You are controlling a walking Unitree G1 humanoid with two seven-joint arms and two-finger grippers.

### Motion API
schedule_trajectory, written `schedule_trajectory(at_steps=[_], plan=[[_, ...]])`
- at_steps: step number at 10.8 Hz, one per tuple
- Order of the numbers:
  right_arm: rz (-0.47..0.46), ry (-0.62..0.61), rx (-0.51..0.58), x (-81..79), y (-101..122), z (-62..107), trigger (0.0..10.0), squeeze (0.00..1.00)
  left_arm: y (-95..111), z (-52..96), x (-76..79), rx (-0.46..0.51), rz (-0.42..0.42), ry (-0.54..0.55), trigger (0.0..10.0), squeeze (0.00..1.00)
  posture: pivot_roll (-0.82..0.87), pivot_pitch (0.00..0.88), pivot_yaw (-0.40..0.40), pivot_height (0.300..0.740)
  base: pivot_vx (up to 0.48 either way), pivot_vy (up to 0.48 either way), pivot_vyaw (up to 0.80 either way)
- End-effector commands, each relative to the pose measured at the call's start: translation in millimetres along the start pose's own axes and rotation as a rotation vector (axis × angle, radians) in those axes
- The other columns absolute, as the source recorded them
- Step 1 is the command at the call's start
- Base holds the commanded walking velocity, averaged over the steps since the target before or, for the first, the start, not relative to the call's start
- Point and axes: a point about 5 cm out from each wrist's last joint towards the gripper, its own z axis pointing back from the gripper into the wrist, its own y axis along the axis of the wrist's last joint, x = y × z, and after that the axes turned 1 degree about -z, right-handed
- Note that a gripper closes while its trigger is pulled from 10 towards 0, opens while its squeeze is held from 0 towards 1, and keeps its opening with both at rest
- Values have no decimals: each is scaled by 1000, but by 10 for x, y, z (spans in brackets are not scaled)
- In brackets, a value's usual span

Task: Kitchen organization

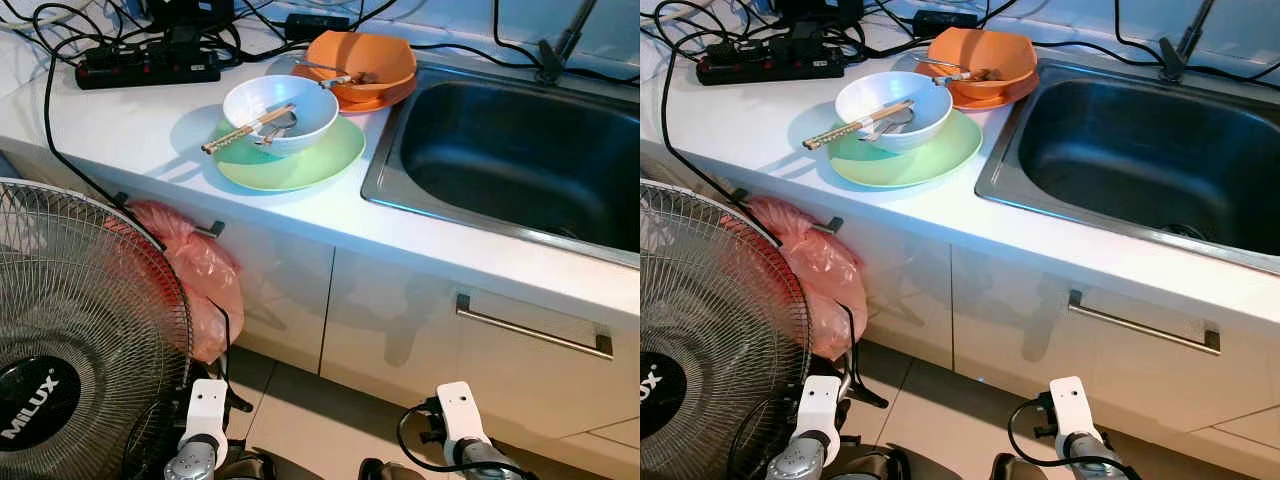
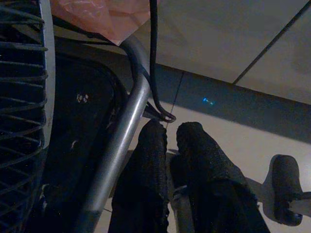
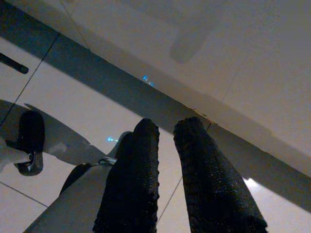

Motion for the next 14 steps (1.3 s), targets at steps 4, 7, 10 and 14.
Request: schedule_trajectory(at_steps=[4,7,10,14], plan=[[-5,-2,-13,-7,-29,5,10000,0,-56,17,-9,-23,0,7,10000,0,5,134,-9,740,0,0,0],[-6,-2,-11,-21,-26,3,10000,0,-58,17,-7,-25,-2,4,10000,0,5,128,-6,740,0,0,0],[-6,-4,-10,-23,-24,2,10000,0,-56,15,-6,-26,-3,3,10000,0,5,133,-7,740,0,0,0],[-9,-6,-8,-22,-16,0,10000,0,-58,16,-11,-27,2,6,10000,0,6,139,-9,740,0,0,0]])
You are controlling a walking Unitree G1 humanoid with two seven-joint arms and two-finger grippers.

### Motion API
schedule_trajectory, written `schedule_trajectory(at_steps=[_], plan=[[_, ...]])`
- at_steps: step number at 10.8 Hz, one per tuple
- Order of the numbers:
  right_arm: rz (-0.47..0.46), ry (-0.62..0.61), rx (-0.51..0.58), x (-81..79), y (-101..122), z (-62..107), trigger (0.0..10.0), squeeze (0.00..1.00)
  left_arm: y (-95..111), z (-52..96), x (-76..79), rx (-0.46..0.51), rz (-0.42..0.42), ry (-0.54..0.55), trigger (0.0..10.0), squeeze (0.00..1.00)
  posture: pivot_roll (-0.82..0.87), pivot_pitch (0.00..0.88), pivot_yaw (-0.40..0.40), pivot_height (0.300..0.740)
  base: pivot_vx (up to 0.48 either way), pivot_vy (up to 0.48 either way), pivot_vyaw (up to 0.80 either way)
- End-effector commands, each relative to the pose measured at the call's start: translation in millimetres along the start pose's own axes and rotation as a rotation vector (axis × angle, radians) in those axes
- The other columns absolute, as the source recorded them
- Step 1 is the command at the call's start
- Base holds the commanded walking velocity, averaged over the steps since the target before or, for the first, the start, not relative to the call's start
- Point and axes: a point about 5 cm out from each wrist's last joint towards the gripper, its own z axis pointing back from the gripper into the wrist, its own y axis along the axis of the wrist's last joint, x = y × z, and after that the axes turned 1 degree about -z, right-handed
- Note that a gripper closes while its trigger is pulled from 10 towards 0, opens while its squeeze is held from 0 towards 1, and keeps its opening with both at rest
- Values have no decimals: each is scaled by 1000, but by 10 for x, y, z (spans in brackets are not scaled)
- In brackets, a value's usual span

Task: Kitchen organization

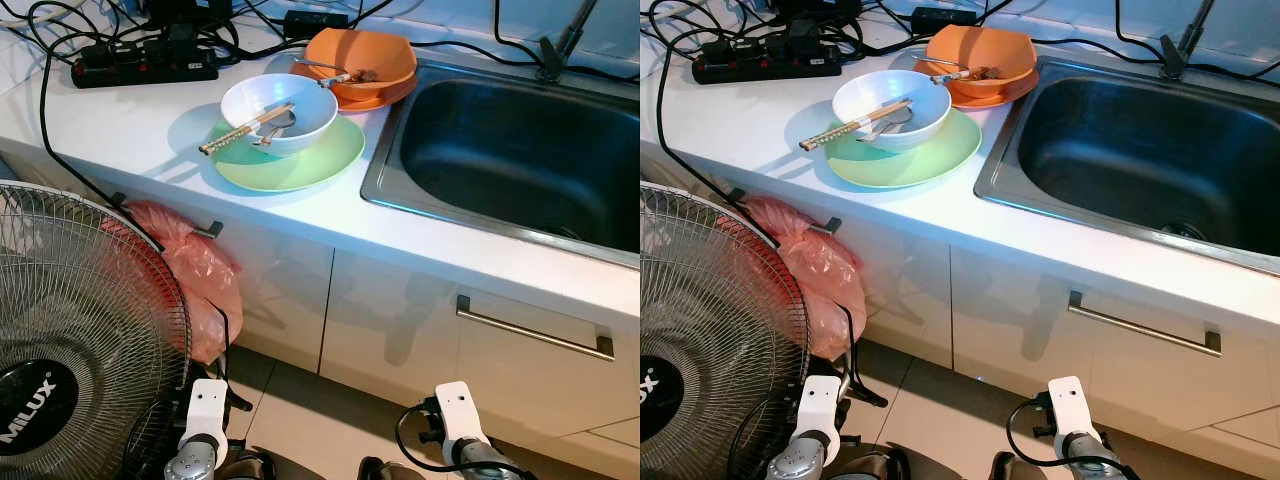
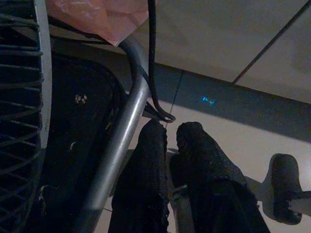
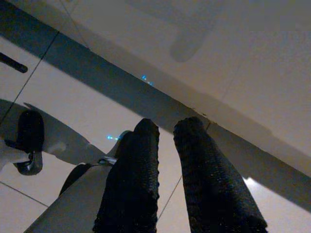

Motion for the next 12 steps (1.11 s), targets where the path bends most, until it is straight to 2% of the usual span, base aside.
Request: schedule_trajectory(at_steps=[1,12], plan=[[-14,-5,-9,-4,-21,4,10000,0,-62,17,-11,-28,3,6,10000,0,6,139,-9,740,0,0,0],[-13,-3,-11,-6,-26,5,10000,0,-58,16,-12,-27,2,6,10000,0,7,138,-9,740,0,0,0]])
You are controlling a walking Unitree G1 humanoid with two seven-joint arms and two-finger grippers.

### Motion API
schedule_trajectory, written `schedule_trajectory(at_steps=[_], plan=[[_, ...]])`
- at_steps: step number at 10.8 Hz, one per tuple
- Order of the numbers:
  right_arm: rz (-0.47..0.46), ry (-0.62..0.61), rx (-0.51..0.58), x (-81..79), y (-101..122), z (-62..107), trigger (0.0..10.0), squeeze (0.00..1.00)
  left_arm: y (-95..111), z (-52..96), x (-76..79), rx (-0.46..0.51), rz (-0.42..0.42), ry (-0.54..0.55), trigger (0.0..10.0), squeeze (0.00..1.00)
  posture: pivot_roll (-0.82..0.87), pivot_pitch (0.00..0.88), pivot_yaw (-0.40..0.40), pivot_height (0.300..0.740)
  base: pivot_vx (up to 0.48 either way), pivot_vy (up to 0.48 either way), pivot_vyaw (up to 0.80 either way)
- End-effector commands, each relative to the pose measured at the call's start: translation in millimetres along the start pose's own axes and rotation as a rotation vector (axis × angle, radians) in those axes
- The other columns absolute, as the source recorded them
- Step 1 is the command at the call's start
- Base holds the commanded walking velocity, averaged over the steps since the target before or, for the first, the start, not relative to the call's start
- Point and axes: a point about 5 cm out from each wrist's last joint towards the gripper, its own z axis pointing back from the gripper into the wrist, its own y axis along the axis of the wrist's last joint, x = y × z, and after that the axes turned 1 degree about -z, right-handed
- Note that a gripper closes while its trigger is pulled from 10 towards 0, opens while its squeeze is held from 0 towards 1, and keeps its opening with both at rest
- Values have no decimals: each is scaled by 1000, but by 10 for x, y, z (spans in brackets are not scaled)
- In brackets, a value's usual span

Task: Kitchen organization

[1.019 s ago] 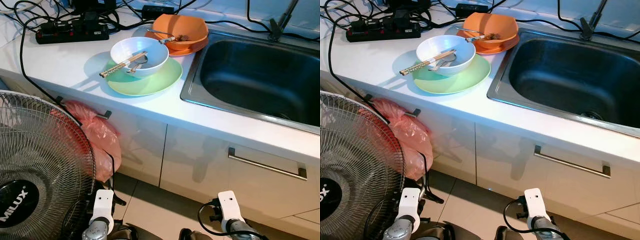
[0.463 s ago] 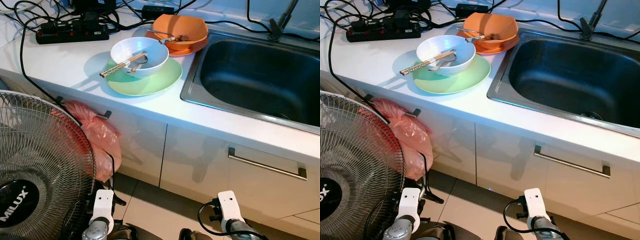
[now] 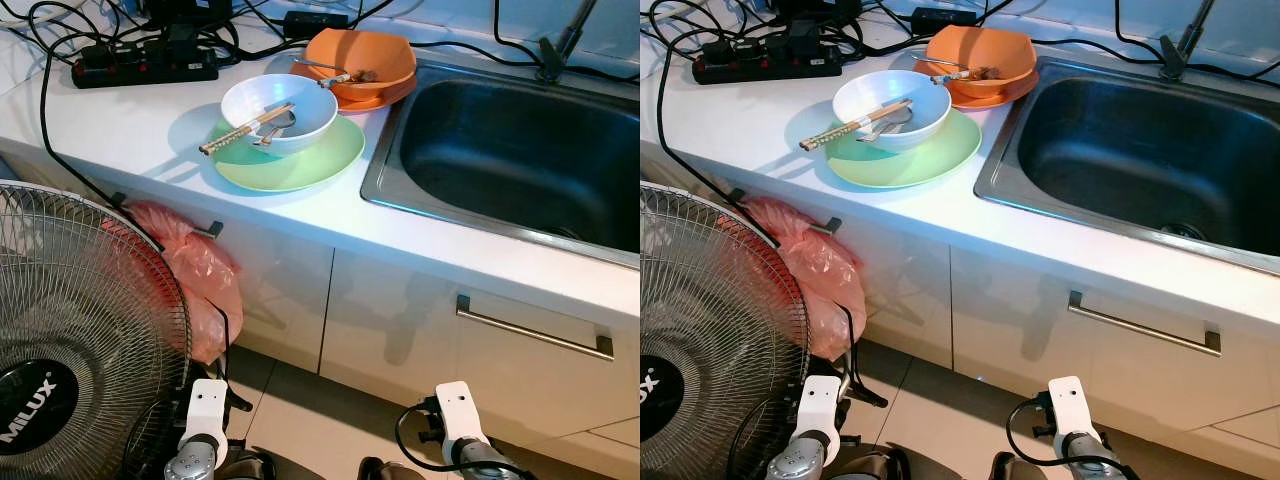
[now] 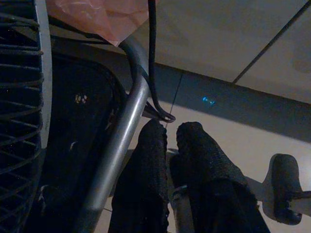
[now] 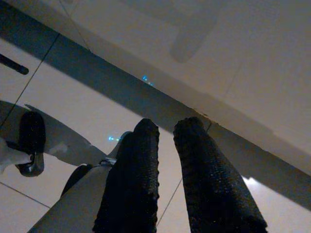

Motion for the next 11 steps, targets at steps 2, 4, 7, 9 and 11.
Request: schedule_trajectory(at_steps=[2,4,7,9,11], plan=[[-7,-5,-12,-3,-25,4,10000,0,-48,12,-9,-23,1,5,10000,0,8,133,-8,740,0,0,0],[-6,-3,-12,-8,-20,2,10000,0,-47,12,-13,-24,1,6,10000,0,9,128,-8,740,0,0,0],[-6,-3,-15,-10,-26,3,10000,0,-54,13,-11,-28,-1,3,10000,0,8,127,-7,740,0,0,0],[-6,-4,-15,-5,-27,4,10000,0,-50,13,-9,-24,2,5,10000,0,9,137,-10,740,0,0,0],[-6,-4,-15,-2,-27,4,10000,0,-52,13,-9,-26,3,6,10000,0,9,138,-10,740,0,0,0]])
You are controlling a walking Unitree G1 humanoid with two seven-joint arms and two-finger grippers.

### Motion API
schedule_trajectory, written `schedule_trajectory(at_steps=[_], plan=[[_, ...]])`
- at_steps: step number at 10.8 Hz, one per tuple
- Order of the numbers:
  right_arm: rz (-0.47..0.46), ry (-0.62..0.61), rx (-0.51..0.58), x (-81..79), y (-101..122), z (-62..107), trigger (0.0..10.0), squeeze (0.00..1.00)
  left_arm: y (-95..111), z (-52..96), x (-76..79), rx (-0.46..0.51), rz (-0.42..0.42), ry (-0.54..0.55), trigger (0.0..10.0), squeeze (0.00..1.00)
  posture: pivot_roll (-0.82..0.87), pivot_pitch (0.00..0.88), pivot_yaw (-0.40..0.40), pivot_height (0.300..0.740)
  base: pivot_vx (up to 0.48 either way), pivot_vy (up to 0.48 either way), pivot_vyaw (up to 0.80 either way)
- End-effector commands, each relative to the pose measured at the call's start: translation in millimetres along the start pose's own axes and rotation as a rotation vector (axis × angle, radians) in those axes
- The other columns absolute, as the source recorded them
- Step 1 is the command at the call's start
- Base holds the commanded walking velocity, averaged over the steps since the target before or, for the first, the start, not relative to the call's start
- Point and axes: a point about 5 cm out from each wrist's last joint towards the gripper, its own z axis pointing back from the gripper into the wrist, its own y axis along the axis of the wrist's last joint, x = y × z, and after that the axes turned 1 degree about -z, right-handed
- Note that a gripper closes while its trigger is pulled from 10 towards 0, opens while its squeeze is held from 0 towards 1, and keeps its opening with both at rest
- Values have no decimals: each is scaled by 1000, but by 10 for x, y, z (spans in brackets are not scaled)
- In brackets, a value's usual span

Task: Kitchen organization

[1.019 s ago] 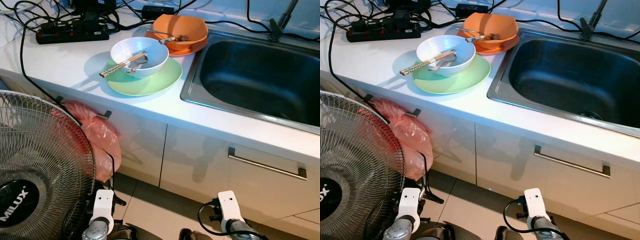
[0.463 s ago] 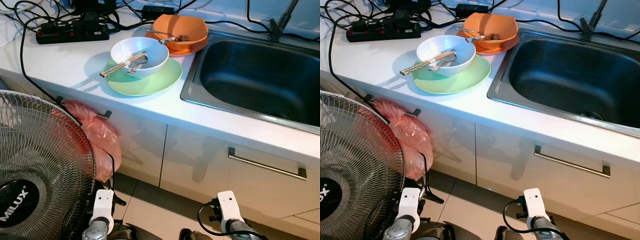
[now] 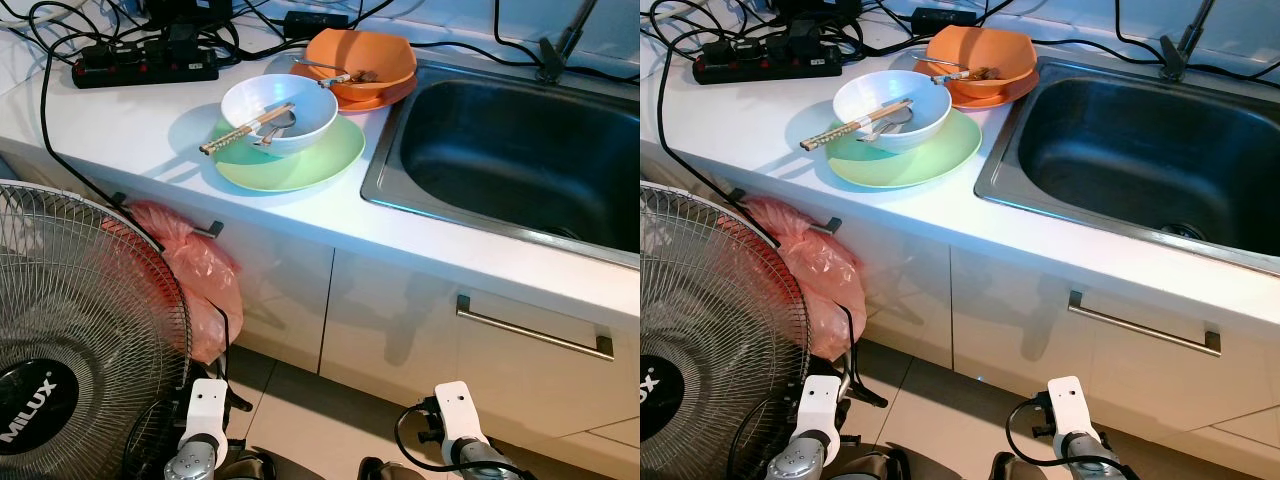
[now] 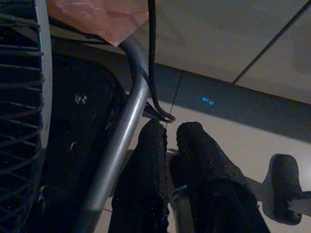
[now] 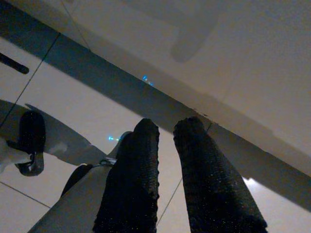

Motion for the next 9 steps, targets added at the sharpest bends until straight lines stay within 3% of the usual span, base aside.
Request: schedule_trajectory(at_steps=[1,9], plan=[[-10,-6,-16,4,-30,6,10000,0,-56,15,-9,-27,4,7,10000,0,9,138,-10,740,0,0,0],[-10,-7,-19,7,-36,7,10000,0,-43,10,-11,-22,5,8,10000,0,8,139,-9,740,0,0,0]])
